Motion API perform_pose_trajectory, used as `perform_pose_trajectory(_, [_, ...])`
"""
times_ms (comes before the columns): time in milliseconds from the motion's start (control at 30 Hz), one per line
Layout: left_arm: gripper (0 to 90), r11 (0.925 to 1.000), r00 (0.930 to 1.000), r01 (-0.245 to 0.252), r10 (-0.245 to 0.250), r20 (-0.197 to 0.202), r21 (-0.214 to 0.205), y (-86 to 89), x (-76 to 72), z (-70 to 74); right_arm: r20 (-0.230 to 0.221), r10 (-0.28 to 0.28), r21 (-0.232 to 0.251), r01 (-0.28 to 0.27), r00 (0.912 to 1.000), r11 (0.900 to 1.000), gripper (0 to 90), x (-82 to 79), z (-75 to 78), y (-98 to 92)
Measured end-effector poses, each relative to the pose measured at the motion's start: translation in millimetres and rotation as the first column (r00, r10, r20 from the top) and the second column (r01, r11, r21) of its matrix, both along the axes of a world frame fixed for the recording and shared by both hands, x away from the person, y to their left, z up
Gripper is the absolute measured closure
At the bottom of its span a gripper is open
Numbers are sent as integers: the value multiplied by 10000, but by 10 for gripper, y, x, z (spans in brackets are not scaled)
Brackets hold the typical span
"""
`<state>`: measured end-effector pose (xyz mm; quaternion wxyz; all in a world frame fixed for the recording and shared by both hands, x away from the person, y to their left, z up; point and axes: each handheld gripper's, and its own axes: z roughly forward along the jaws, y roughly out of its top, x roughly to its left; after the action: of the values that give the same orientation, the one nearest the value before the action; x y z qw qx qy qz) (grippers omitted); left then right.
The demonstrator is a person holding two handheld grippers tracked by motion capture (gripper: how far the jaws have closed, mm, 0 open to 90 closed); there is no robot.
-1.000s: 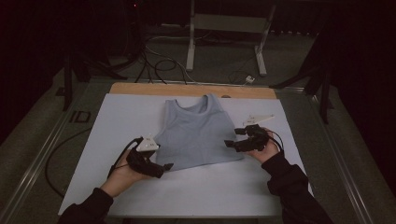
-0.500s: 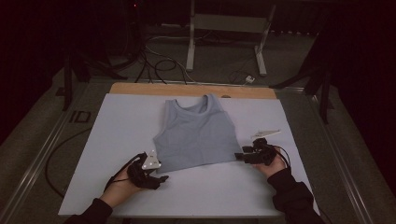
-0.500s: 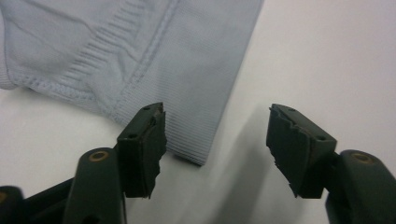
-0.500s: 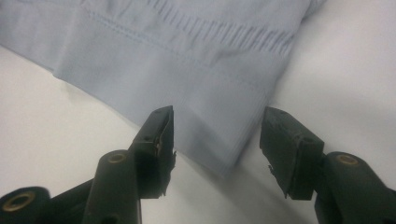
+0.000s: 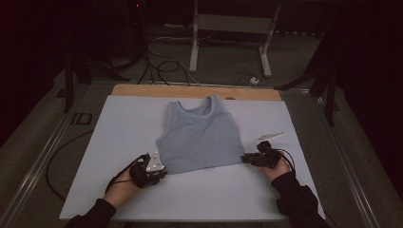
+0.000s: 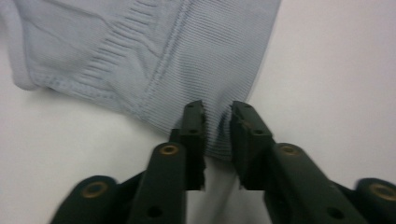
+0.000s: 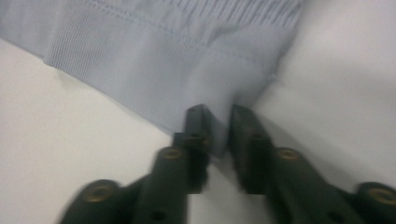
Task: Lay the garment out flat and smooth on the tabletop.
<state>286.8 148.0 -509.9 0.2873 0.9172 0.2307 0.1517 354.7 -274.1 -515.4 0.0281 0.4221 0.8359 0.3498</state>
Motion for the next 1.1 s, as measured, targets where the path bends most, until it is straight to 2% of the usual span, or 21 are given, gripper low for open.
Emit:
perform_pose_trajectory(33, [793,10000,10000,-14,14,25,47,-1,6,2,-57,-32,-16,32,10000,10000,846,1,0,-1])
perform_pose_trajectory(100, [821,10000,10000,-54,54,13,19,1,21,6,-170,-46,54,47,9998,10000,866,5,-4,-11])
perform_pose_trajectory(267, [837,9995,9999,-69,65,112,297,15,52,32,-307,-14,-95,11,9995,10000,875,-48,28,13])
perform_pose_trajectory(467, [838,9992,9997,-239,236,95,322,82,128,58,-406,47,-47,-49,9992,10000,876,-163,61,67])
perform_pose_trajectory(667, [838,9983,9989,-465,462,105,340,159,181,53,-262,192,-289,-200,9995,9994,875,-328,125,178])
perform_pose_trajectory(767, [839,9981,9987,-493,490,111,358,170,166,48,-189,242,-389,-250,9995,9989,876,-414,138,214])
perform_pose_trajectory(900, [839,9991,9994,-313,309,144,291,145,71,86,-171,193,-425,-200,9997,9989,875,-490,146,203])
perform_pose_trajectory(1100, [838,9999,9998,-30,32,-195,101,160,8,108,-395,-78,-185,70,9992,9998,874,-527,93,126])
